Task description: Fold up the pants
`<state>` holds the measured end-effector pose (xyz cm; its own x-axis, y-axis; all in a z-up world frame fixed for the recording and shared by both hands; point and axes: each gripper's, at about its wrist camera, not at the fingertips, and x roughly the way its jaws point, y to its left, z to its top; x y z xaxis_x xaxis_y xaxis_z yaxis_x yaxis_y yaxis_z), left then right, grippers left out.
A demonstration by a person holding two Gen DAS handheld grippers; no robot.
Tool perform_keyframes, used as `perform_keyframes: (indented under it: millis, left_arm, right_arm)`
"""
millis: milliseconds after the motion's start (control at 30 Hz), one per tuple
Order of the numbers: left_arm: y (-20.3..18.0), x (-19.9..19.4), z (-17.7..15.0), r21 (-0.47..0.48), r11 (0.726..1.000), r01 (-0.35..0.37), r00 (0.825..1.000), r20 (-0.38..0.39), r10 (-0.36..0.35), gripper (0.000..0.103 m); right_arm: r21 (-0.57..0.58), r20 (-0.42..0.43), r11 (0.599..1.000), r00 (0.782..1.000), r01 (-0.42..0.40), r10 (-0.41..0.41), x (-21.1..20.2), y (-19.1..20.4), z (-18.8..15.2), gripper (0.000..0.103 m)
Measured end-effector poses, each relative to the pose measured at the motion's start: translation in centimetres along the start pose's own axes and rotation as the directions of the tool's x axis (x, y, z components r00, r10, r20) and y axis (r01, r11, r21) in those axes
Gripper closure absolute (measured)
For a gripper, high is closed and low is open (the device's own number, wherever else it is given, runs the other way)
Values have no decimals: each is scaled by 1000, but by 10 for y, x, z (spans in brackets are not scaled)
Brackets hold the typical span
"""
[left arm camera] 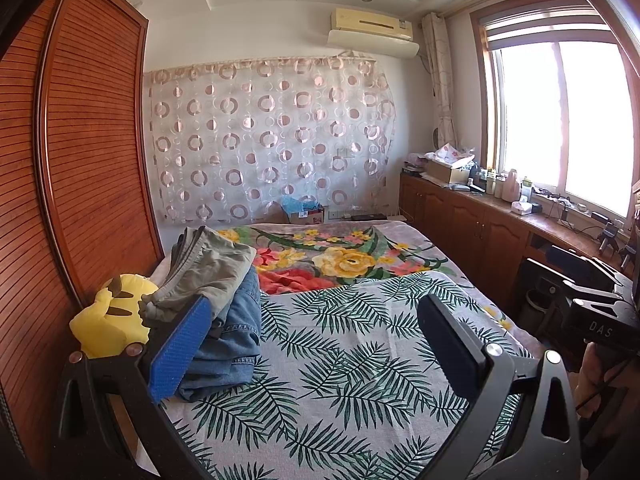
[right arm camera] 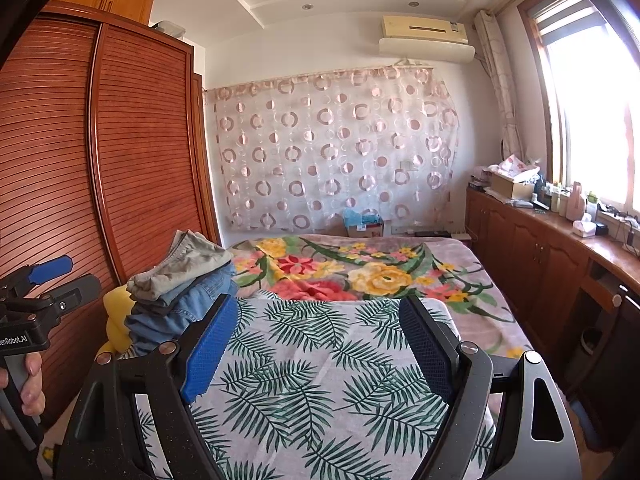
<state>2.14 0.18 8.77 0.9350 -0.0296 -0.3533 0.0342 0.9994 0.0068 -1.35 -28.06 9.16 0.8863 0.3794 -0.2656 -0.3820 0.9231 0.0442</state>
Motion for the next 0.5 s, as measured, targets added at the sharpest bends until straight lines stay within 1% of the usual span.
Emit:
perform_keyframes:
  millis: [500]
  left_arm:
    - [0, 0, -1, 2, 1000, 0, 1000, 0, 0, 0]
  right_arm:
    - [0, -4, 1000, 1000, 4, -4, 0, 2, -2, 19]
